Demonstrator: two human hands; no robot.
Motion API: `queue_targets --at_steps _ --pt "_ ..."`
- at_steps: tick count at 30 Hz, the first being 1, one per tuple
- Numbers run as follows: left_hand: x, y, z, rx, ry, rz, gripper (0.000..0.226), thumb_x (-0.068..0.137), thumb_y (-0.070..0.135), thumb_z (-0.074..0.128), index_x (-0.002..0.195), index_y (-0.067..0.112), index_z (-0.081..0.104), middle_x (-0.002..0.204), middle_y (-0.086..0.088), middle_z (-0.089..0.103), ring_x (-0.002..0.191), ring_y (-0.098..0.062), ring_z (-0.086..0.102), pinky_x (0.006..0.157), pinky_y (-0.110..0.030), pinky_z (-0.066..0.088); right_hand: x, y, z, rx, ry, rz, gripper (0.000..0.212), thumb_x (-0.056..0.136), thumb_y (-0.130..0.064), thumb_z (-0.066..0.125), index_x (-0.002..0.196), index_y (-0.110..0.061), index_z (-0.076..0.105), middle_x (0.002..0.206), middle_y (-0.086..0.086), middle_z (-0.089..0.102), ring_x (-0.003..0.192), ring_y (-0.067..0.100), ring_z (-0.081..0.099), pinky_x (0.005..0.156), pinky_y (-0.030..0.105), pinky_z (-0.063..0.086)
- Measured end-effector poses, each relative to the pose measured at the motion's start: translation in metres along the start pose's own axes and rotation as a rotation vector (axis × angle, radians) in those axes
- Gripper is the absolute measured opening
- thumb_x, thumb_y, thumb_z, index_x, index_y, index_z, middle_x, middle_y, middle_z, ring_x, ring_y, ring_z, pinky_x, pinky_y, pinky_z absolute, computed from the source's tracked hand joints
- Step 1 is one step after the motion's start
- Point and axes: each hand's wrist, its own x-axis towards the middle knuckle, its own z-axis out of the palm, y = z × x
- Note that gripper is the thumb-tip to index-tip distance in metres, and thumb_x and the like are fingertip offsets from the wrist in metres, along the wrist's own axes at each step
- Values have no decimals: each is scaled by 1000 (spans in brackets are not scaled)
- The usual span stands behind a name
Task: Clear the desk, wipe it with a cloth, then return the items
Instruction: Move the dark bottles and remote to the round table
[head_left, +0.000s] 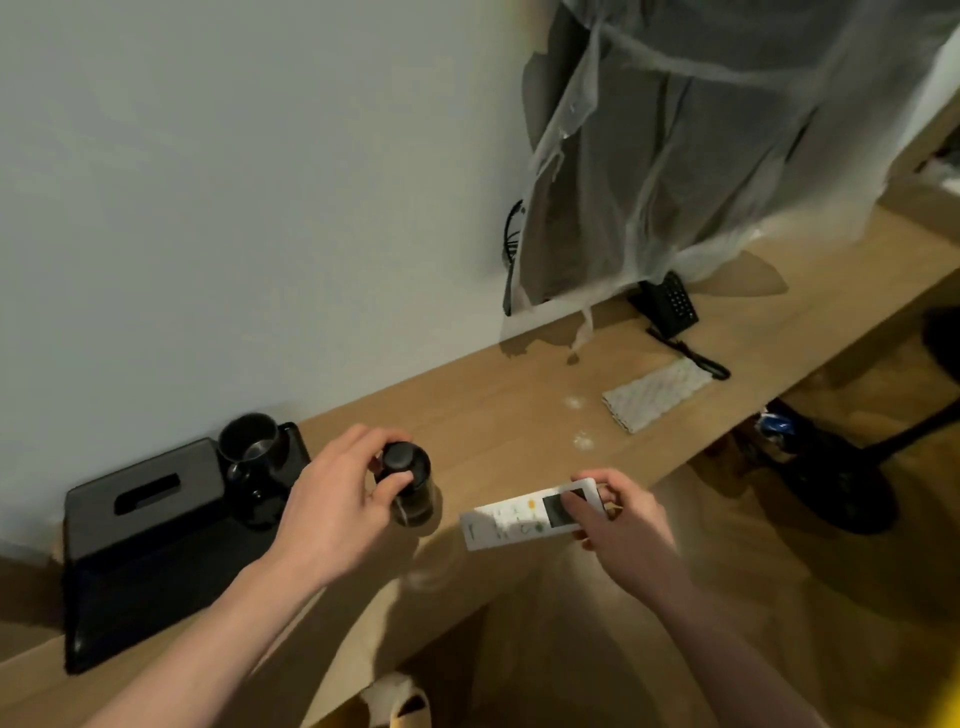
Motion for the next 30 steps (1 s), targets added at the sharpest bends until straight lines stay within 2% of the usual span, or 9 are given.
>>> queue_targets --at_steps 2,4,9,15,19,21,30 --pt "0 23 12 -10 -13 40 28 95 36 68 121 40 58 107 24 54 84 -7 56 80 -32 51 -13 8 -25 29 41 9 5 93 -34 73 97 -36 70 91 -7 75 79 12 74 65 30 62" --pt "0 49 26 -16 -18 71 28 96 35 67 123 38 59 107 23 53 84 -6 56 80 -33 52 -26 19 -52 78 60 15 4 95 -26 73 96 -29 70 86 -6 77 74 9 74 58 22 57" --pt "-10 126 75 -20 -41 116 30 96 33 67 123 40 57 106 23 52 90 -6 57 81 -35 56 -56 62 -129 101 129 -51 7 93 -12 74 96 -14 68 90 2 77 71 17 75 50 22 55" --pt "-36 236 140 -26 -20 128 34 95 30 69 128 36 59 108 22 55 89 -5 59 82 -32 56 -82 128 -237 155 144 -9 6 96 -22 70 102 -23 67 100 -10 74 86 2 74 60 19 58" --pt "-49 305 178 -55 -45 118 37 95 30 68 130 37 59 111 22 57 93 -1 59 84 -37 60 -94 165 -309 148 148 -11 5 97 -24 68 102 -25 65 97 -13 73 83 5 75 60 17 56" --pt "-53 337 193 -60 -56 121 39 96 31 67 133 37 58 114 21 57 94 -1 59 84 -35 60 -98 179 -341 150 166 -13 7 97 -25 68 103 -27 65 99 -15 71 87 9 74 60 17 57" --pt "-17 458 268 -61 -135 280 42 96 30 66 137 37 56 120 21 55 98 -1 58 85 -33 59 -78 236 -461 189 316 -18 7 97 -28 69 102 -30 66 101 -14 73 90 6 74 64 22 61"
